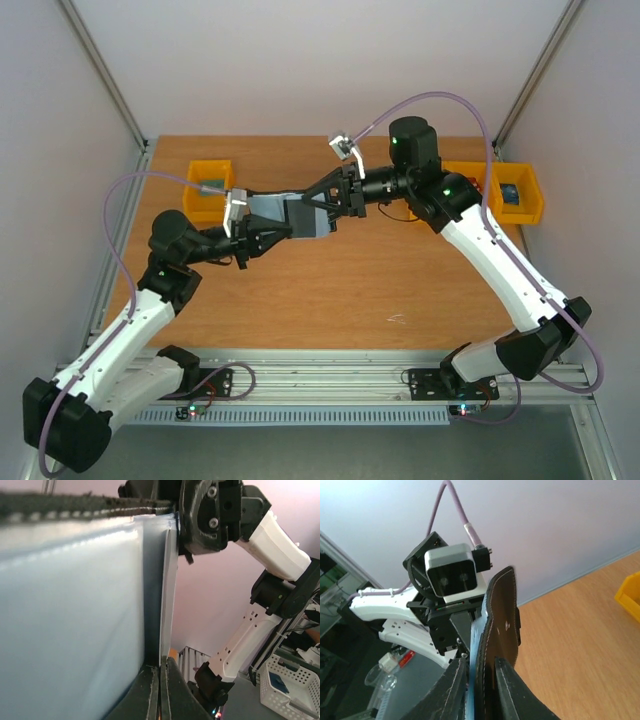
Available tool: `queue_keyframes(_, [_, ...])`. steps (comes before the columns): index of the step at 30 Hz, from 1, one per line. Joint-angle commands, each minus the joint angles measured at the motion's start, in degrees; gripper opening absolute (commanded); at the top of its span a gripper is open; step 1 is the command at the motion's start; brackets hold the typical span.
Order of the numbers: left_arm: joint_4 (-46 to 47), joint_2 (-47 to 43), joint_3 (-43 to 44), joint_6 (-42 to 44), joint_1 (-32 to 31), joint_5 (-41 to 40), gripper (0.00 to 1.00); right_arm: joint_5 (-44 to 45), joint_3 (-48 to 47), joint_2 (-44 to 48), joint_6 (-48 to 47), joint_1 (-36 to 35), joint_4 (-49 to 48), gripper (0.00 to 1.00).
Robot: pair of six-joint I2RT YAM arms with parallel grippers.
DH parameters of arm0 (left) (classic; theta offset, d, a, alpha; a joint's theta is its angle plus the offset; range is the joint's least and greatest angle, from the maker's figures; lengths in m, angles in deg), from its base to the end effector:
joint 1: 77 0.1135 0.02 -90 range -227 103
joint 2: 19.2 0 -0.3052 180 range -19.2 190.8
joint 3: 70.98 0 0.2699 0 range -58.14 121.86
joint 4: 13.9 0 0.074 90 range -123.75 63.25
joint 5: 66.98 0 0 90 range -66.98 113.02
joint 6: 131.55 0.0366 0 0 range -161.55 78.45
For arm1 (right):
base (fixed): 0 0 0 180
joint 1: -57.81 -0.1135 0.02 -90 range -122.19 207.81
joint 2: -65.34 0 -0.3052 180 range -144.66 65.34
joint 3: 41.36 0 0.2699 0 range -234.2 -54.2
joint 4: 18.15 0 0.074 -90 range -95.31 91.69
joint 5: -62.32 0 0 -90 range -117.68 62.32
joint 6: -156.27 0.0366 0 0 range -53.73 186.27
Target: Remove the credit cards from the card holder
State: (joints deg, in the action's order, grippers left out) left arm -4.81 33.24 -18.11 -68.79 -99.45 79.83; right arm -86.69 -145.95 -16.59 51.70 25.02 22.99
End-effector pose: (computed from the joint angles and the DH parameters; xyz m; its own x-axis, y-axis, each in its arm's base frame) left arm 0.1700 -0.1034 0.3730 -0.3089 -0.1435 -0.9402 0.9340 0.1407 -0.3284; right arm 0.2472 0.1966 0.4902 -0.0158 -0.1643 -0.9863 -0.9984 -0.0504 0.0244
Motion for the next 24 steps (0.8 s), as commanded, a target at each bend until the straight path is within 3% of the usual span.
queue_keyframes(1, [9.4, -1.0, 0.4, -3.7, 0.6, -4.1, 0.00, -4.5, -0.6, -1.4, -1.4, -1.0, 2.2, 0.19])
queue_keyframes(5, [9.7, -1.0, 0.1, -4.7, 1.2, -5.7, 0.00, -4.9, 0.5, -1.2, -1.4, -1.0, 2.4, 0.28])
queue_keyframes(13, [10.0, -1.4, 0.0, -5.4, 2.2, -5.5, 0.00, -3.5, 1.5, -0.2, -3.7, -1.0, 5.0, 0.36])
queue_keyframes(15, [10.1, -1.5, -0.1, -5.6, 2.5, -5.6, 0.00, -3.4, 1.6, -0.3, -4.1, -1.0, 5.8, 0.30])
queue_keyframes(18, [10.0, -1.4, -0.2, -5.6, 2.6, -5.1, 0.00, -3.3, 1.7, -0.2, -4.1, -1.0, 5.9, 0.05])
queue_keyframes(24, [9.5, -1.7, -0.2, -4.9, 2.7, -3.1, 0.00, -4.3, 1.5, 0.7, -4.9, -0.1, 6.0, 0.01])
